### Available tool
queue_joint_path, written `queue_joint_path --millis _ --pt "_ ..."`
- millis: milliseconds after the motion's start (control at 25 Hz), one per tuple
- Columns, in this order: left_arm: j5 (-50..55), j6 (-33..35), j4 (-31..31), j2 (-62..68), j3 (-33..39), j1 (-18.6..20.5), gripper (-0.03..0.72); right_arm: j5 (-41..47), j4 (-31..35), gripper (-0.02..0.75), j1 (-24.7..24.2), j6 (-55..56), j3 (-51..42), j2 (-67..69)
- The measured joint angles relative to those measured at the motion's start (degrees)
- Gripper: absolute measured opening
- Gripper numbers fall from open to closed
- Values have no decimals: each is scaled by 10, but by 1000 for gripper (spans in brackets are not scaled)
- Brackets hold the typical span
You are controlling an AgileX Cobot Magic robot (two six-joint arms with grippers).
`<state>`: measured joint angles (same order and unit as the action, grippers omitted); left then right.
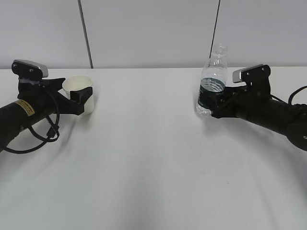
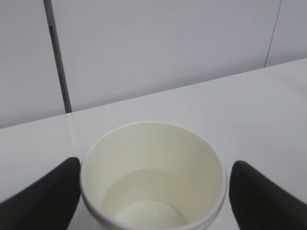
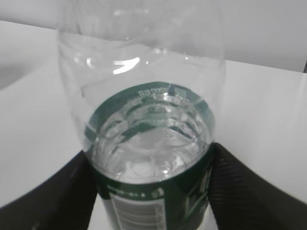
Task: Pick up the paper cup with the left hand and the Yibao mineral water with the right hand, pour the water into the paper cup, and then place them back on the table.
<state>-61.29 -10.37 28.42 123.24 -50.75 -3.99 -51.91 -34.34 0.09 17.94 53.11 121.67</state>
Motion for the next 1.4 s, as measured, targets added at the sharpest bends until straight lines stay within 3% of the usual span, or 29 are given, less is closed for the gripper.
queue_joint_path --millis 560,1400 --pt "0 0 13 0 0 0 573 -31 43 490 0 -16 0 40" --pt "0 0 1 0 0 0 573 -35 45 490 0 -26 0 43"
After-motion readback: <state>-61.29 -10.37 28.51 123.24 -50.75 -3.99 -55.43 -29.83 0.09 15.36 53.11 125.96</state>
